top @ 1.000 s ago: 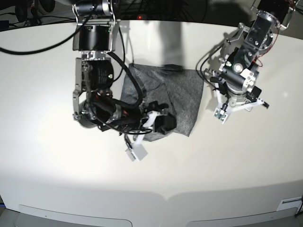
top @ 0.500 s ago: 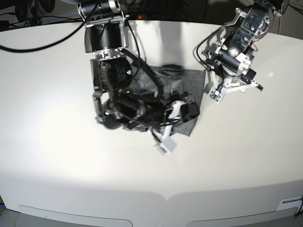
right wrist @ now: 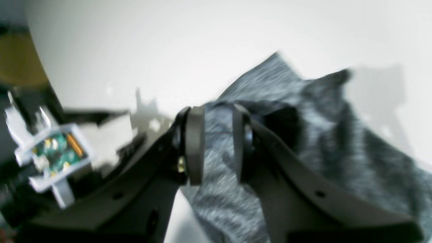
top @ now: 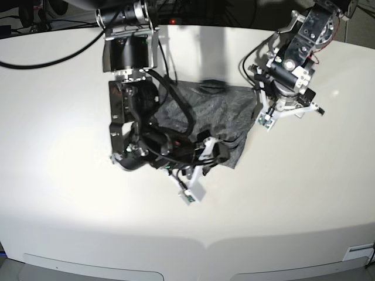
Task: Fold the T-shirt properly
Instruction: 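Fold the lifted end over onto the shirt toward the left gripper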
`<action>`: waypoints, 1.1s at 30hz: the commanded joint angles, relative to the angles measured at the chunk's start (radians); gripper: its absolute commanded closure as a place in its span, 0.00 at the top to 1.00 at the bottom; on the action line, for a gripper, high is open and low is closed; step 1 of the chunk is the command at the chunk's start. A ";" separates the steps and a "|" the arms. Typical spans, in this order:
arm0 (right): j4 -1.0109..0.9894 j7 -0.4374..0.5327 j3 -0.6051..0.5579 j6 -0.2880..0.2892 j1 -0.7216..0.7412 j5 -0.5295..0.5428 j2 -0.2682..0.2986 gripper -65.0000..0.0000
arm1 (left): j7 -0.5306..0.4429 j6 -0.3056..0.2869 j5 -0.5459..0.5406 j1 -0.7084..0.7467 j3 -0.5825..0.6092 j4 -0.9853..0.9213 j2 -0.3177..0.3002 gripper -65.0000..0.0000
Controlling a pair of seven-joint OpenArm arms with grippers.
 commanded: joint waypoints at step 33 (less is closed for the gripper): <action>-0.426 0.605 -0.093 -0.040 0.219 -0.422 -0.018 0.23 | -0.105 0.035 -0.061 -0.011 -0.005 0.018 -0.003 0.40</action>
